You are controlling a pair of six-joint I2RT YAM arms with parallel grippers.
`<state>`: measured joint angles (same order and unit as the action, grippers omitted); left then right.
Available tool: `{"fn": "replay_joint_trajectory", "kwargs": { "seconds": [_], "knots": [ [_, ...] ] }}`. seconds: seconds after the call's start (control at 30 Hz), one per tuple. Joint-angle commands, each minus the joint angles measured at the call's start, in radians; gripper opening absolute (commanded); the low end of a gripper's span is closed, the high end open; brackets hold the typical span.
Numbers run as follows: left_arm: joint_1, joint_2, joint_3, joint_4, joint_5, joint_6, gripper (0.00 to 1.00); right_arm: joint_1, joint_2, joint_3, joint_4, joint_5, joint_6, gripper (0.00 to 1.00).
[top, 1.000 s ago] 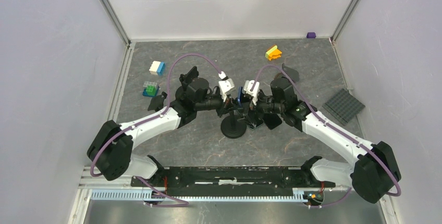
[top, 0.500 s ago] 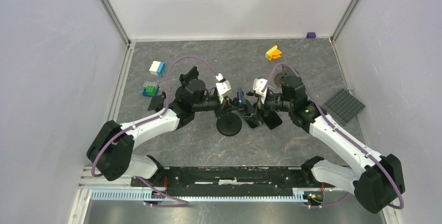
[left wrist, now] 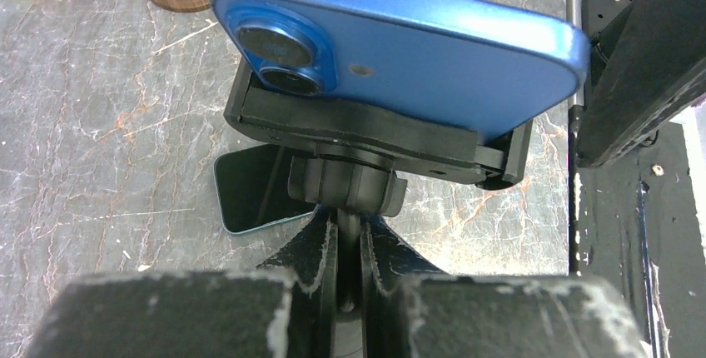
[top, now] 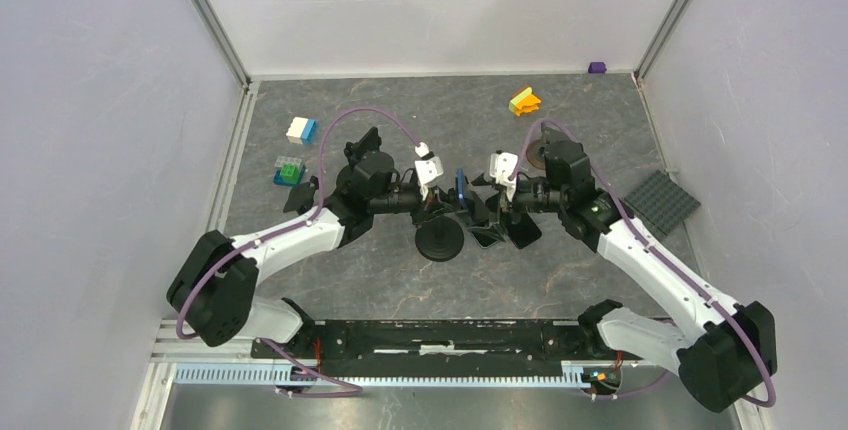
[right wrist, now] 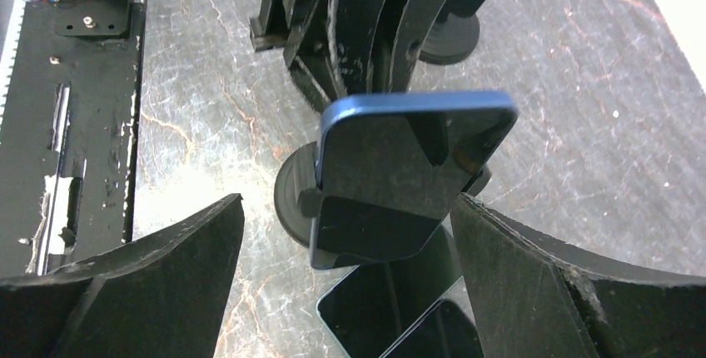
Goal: Place the phone on the phone stand
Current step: Install the phone on the phone stand, then place the phone stand with the phone at the center of the board.
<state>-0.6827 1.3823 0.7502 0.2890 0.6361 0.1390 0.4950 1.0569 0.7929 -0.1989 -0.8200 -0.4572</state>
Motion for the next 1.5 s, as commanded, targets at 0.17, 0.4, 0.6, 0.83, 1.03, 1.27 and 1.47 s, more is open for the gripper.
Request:
{"fn": "replay_joint_trajectory", "kwargs": {
  "seconds": [0.17, 0.4, 0.6, 0.83, 1.03, 1.27, 1.47],
  "knots": [
    [0.005, 0.022, 0.004, -0.096, 0.093, 0.093, 0.02, -0.001, 0.065, 0.136, 0.0, -0.059, 0.006, 0.98],
    [0.011, 0.041, 0.116, -0.319, 0.16, 0.228, 0.02, -0.003, 0.056, 0.135, 0.004, -0.021, 0.007, 0.98],
    [0.085, 0.034, 0.213, -0.52, 0.258, 0.437, 0.02, -0.037, 0.011, 0.113, -0.013, -0.002, 0.002, 0.98],
    [0.17, 0.13, 0.433, -0.77, 0.373, 0.645, 0.02, -0.102, -0.039, 0.083, -0.014, -0.002, 0.017, 0.98],
    [0.25, 0.277, 0.659, -0.987, 0.5, 0.847, 0.02, -0.156, -0.036, 0.06, -0.005, -0.005, 0.021, 0.98],
    [0.266, 0.417, 0.869, -1.132, 0.553, 0.986, 0.02, -0.195, -0.033, 0.014, 0.046, -0.028, 0.057, 0.98],
    [0.281, 0.592, 1.158, -1.354, 0.562, 1.109, 0.02, -0.203, -0.028, 0.0, 0.06, -0.031, 0.064, 0.98]
  ]
}}
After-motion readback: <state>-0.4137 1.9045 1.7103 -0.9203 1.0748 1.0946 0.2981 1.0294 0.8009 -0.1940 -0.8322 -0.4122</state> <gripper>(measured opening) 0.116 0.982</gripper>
